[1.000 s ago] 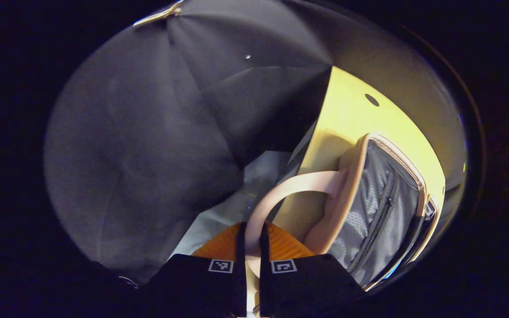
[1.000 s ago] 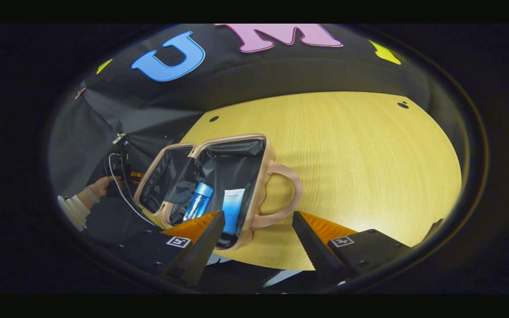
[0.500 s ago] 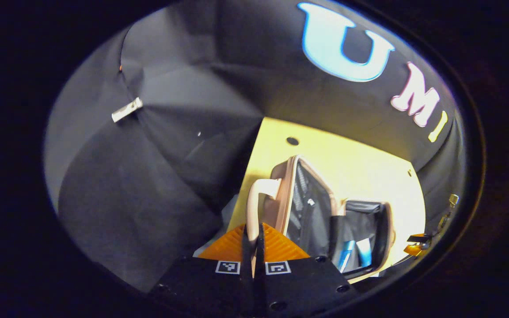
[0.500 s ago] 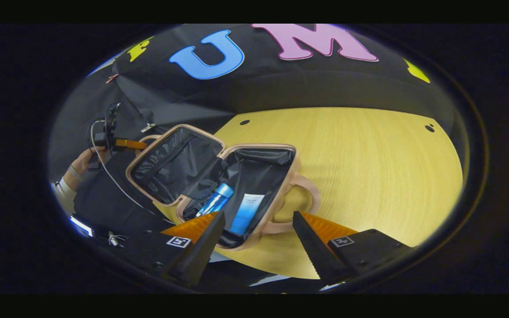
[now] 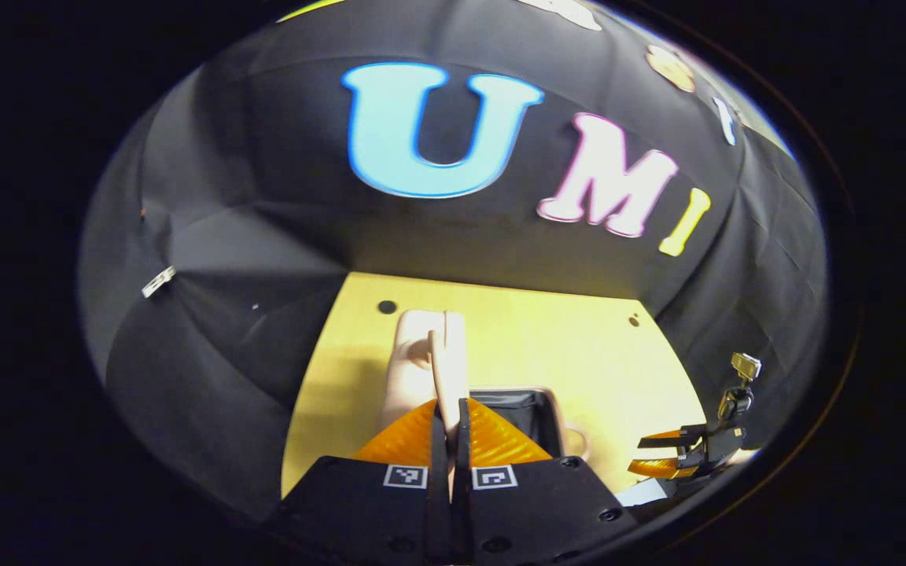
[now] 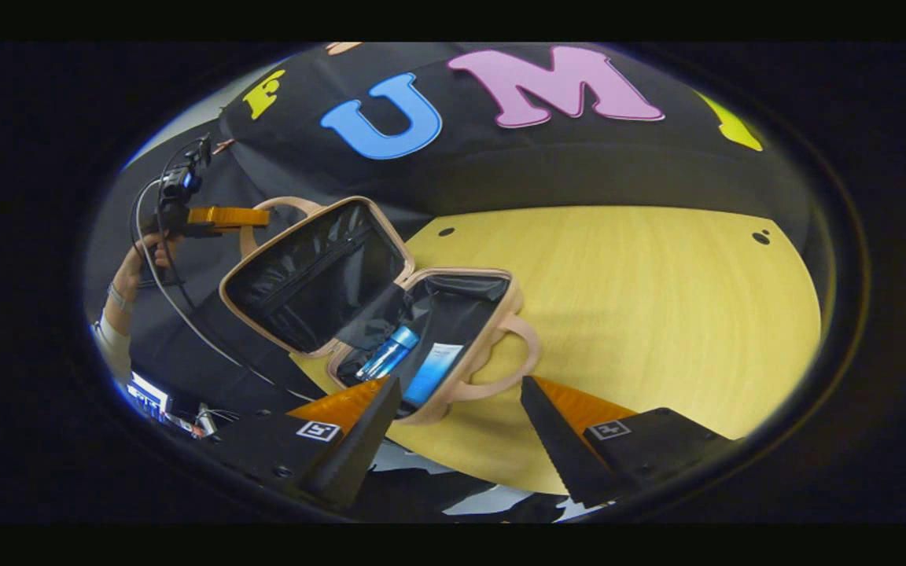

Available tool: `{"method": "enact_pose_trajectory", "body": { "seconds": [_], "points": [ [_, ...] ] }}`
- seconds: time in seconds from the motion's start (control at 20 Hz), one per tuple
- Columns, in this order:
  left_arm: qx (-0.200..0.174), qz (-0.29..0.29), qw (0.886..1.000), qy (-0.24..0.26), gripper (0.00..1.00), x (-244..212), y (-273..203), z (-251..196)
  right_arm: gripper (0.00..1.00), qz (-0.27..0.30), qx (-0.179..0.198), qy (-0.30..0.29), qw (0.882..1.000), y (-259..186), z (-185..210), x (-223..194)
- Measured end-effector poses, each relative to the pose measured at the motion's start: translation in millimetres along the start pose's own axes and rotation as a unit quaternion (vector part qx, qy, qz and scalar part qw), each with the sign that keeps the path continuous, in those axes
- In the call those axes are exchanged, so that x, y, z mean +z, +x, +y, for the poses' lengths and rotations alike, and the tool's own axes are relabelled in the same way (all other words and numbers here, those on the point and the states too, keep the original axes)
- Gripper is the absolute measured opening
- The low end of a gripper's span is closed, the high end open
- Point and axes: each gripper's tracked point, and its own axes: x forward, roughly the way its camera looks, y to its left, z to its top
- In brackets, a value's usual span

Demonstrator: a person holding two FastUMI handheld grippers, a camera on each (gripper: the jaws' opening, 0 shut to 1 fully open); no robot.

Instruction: First open the suitcase, pack the skin care products into it, and then close the suitcase.

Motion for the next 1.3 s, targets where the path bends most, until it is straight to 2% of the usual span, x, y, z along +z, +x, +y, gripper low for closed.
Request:
{"method": "enact_pose_trajectory", "body": {
  "seconds": [0.15,0.35,0.55,0.7,0.9,0.95,1.1,1.15,1.2,1.25,1.3],
  "points": [
    [-0.046,0.014,0.999,0.005,0.06,-24.3,14.7,-79.4,0.97,-0.009,-0.015,0.004,1.000,-25.4,-27.3,-2.7],
    [-0.072,0.041,0.997,0.003,0.06,-72.2,59.7,-145.7,0.97,-0.014,-0.026,0.011,1.000,-49.8,-50.0,-5.8],
    [-0.095,0.088,0.991,-0.017,0.07,-136.8,116.4,-183.4,0.98,-0.026,-0.040,0.015,0.999,-71.1,-71.0,-7.1],
    [-0.085,0.139,0.986,-0.023,0.07,-186.7,153.4,-199.8,0.98,-0.031,-0.062,0.018,0.997,-85.7,-88.4,-12.9],
    [-0.081,0.147,0.986,-0.008,0.13,-204.0,165.7,-208.0,0.98,-0.034,-0.092,0.000,0.995,-98.1,-100.3,-18.6],
    [-0.078,0.141,0.987,-0.003,0.22,-202.4,168.2,-210.9,0.98,-0.036,-0.094,0.000,0.995,-98.8,-100.8,-17.2],
    [-0.062,0.137,0.989,0.008,0.29,-204.2,170.2,-214.2,0.97,-0.047,-0.096,0.004,0.994,-102.7,-98.3,-13.4],
    [-0.062,0.137,0.989,0.004,0.39,-202.8,165.0,-214.8,0.97,-0.052,-0.099,0.001,0.994,-104.1,-98.7,-9.9],
    [-0.071,0.131,0.989,-0.001,0.41,-199.3,160.6,-220.0,0.97,-0.056,-0.101,-0.001,0.993,-104.6,-97.9,-5.7],
    [-0.075,0.120,0.990,-0.003,0.61,-195.5,155.9,-225.1,0.97,-0.059,-0.102,-0.003,0.993,-104.1,-96.6,-1.1],
    [-0.072,0.112,0.991,0.004,0.70,-192.0,151.0,-227.2,0.97,-0.062,-0.103,-0.005,0.993,-103.6,-96.3,5.1]
  ]
}}
